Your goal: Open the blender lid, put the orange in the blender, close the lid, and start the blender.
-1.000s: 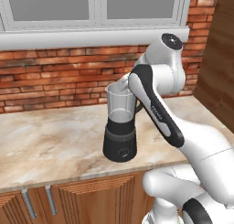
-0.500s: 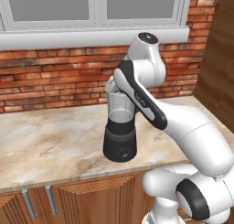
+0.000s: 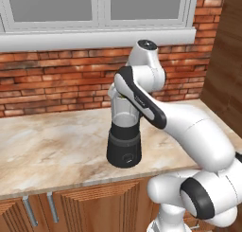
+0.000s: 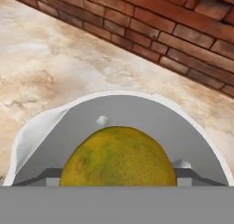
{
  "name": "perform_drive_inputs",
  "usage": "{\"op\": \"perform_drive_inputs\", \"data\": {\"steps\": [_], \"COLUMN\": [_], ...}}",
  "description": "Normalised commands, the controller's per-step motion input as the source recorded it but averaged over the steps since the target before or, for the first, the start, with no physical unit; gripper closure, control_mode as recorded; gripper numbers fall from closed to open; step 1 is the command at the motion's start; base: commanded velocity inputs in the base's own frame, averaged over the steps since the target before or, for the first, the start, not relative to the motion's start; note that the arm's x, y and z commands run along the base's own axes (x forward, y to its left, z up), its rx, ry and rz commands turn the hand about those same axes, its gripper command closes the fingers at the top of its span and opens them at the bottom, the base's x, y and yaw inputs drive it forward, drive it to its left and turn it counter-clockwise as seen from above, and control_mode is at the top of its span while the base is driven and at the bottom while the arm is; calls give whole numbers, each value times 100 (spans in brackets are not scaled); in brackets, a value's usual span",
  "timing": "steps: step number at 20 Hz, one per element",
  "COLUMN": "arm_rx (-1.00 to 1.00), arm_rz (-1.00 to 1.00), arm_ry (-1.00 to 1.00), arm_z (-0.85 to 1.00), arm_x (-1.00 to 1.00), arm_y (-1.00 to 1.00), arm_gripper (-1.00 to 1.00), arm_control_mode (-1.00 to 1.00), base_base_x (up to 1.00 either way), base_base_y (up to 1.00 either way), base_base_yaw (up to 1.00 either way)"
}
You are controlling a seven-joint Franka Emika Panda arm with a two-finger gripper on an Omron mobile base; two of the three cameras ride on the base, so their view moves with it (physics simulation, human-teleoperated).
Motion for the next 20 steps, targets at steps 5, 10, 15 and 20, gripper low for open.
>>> {"op": "perform_drive_inputs", "data": {"steps": [5, 10, 15, 20], "arm_rx": [0, 0, 0, 0], "arm_rz": [0, 0, 0, 0], "arm_ry": [9, 10, 9, 6], "arm_z": [-51, -47, -39, -22], "arm_x": [9, 1, 0, 0], "arm_y": [0, 0, 0, 0], "arm_gripper": [100, 100, -100, -100], "arm_control_mode": [-100, -100, -100, -100], "base_base_x": [0, 0, 0, 0], "base_base_y": [0, 0, 0, 0], "base_base_yaw": [0, 0, 0, 0]}}
